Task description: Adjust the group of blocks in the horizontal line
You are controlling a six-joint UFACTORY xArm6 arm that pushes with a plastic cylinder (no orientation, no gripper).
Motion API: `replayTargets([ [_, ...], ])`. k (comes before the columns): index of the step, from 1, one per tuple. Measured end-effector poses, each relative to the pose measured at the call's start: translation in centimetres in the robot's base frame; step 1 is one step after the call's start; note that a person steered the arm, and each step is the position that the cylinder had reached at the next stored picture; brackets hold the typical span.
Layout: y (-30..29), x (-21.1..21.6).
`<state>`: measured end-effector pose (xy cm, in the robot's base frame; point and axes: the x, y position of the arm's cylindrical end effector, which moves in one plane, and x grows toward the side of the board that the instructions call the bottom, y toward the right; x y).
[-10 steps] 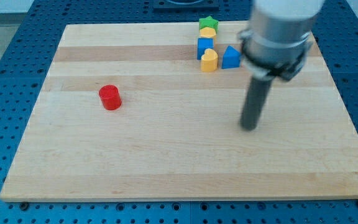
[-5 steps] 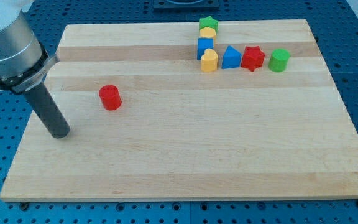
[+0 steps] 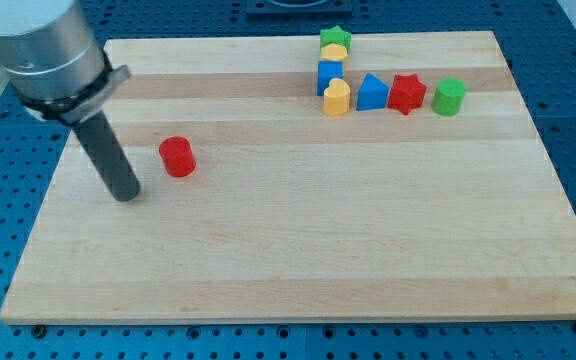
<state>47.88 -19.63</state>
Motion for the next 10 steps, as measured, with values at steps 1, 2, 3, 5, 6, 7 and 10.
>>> replayTargets([
  [1, 0.6, 0.3],
  [2, 3.1, 4.3],
  [3, 11.4, 7.1],
  [5, 26.9, 9.7],
  [6, 32.8, 1.9],
  [7, 40.6, -6.9],
  [10, 43.6, -16.3],
])
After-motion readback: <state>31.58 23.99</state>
